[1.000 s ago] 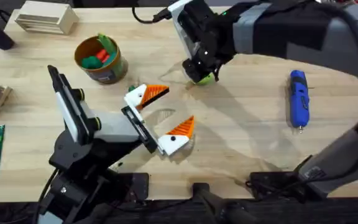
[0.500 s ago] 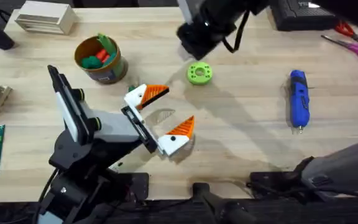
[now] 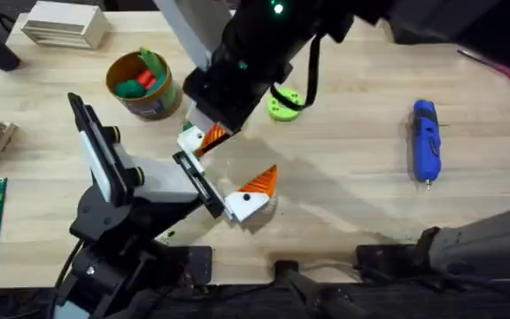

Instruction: Pick up the gripper from the table and insert it into the empty holder that is missing its gripper. Then pick up a screw, insert it into the mounting hole, and use the screwdriver to tighten it. Finally, clean up the table by picking up the vegetable and placing it into the bucket.

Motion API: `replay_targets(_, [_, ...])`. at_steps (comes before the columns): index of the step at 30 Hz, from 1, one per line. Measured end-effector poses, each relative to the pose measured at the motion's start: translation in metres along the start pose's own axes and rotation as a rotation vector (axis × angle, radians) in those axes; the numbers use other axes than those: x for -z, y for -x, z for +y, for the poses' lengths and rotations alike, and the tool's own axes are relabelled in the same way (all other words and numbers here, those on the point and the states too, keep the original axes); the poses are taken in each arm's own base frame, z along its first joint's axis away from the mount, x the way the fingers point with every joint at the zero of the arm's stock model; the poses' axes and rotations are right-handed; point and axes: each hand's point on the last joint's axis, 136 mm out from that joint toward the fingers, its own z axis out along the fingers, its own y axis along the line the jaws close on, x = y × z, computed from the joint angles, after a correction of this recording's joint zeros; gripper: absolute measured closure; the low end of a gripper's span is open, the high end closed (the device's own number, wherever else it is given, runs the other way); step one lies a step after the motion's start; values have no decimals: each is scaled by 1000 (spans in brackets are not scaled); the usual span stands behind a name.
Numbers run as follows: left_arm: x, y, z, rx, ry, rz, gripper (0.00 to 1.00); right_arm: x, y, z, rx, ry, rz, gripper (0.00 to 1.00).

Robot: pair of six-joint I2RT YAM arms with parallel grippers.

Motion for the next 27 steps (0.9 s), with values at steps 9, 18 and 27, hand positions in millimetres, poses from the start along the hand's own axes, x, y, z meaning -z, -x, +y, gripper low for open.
replay_targets(9, [0,0,0,0,0,0,14,-2,1,12,19,22,-2,994])
replay_targets(18, [0,0,0,0,0,0,14,-21,0,10,12,23,37,994])
replay_targets(27, [0,0,0,0,0,0,14,-22,-1,8,12,17,40,994])
